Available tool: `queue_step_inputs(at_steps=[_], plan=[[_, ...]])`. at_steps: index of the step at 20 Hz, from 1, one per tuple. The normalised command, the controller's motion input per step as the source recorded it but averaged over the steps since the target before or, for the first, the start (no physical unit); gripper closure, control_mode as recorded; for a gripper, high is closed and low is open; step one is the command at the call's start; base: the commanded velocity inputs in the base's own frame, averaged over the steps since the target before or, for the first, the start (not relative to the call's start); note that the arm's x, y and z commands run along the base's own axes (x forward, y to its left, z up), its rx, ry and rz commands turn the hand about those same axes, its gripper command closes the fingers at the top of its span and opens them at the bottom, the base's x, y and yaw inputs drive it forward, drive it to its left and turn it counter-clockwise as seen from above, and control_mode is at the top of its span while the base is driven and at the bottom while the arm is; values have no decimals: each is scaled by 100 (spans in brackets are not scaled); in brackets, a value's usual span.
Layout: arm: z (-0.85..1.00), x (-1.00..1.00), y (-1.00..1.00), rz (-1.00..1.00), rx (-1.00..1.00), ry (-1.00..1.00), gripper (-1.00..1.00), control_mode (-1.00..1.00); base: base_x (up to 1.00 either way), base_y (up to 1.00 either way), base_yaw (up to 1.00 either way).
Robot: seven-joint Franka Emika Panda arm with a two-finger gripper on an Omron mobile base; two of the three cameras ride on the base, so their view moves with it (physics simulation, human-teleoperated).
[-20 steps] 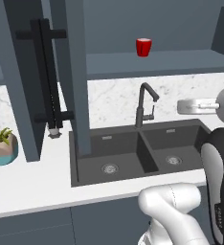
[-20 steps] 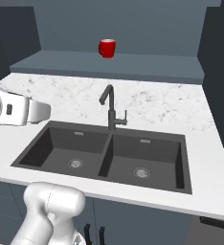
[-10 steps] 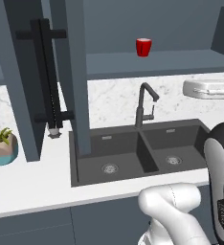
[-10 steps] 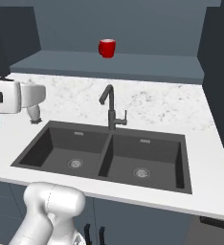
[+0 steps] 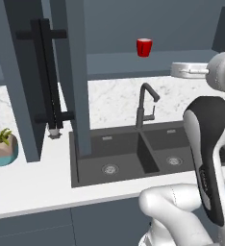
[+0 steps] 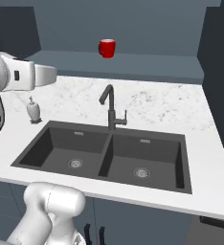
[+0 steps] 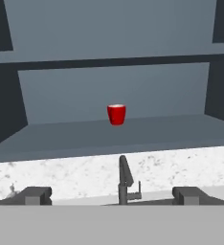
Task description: Gather all objects into one cabinet and sort the glasses and bowls to opposite sides.
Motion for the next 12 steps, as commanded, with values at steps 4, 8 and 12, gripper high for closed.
queue_step_inputs(at_steps=[4,8,12], plan=[[0,39,0,0,0,0,-100,-100,0,0,0],[0,30,-1,0,0,-1,-100,-100,0,0,0],[-2,33,0,0,0,0,-100,-100,0,0,0]])
